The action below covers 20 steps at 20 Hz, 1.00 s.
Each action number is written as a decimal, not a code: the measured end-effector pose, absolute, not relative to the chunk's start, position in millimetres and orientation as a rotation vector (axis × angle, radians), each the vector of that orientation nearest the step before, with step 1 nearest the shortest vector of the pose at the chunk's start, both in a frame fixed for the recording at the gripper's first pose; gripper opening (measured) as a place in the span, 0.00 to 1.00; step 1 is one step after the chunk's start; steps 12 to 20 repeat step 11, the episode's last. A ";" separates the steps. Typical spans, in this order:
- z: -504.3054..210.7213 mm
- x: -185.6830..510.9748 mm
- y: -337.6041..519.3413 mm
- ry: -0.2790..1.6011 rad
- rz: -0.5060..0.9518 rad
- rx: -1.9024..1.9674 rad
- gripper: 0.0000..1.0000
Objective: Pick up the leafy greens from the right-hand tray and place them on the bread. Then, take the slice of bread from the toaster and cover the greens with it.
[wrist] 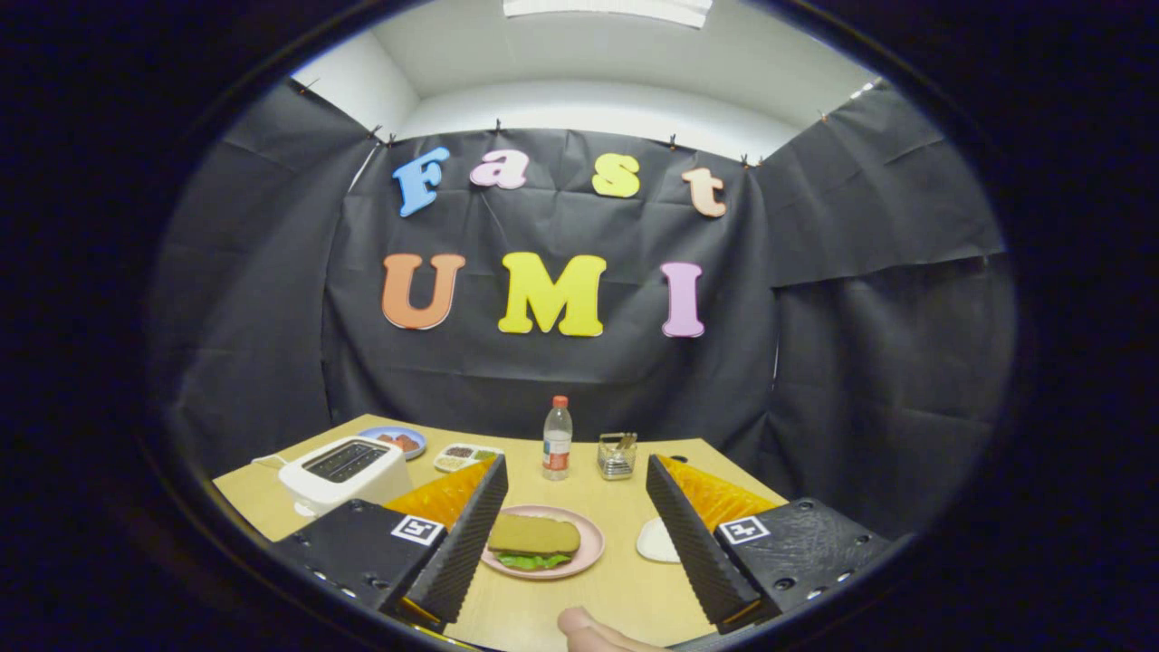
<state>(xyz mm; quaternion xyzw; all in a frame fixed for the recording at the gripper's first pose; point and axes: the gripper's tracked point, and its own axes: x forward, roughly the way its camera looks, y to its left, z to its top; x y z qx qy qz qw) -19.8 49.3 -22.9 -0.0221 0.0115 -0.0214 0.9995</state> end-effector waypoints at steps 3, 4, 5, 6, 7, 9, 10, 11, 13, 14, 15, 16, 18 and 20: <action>-20.7 -47.1 64.6 0.007 0.017 -0.040 0.94; -19.4 -53.6 68.2 0.003 0.031 -0.037 0.94; -17.7 -60.9 71.5 -0.004 0.043 -0.033 0.94; -16.2 -65.5 74.1 -0.011 0.052 -0.031 0.94; -15.5 -69.0 74.9 -0.017 0.054 -0.032 0.94; -16.7 -75.7 77.3 -0.026 0.059 -0.037 0.94; -16.0 -77.7 76.6 -0.033 0.058 -0.038 0.94; -16.1 -79.0 76.5 -0.035 0.062 -0.027 0.94; -16.1 -79.0 76.5 -0.035 0.062 -0.027 0.94; -16.1 -79.0 76.5 -0.035 0.062 -0.027 0.94; -16.1 -79.0 76.5 -0.035 0.062 -0.027 0.94; -16.1 -79.0 76.5 -0.035 0.062 -0.027 0.94; -16.1 -79.0 76.5 -0.035 0.062 -0.027 0.94; -16.1 -79.0 76.5 -0.035 0.062 -0.027 0.94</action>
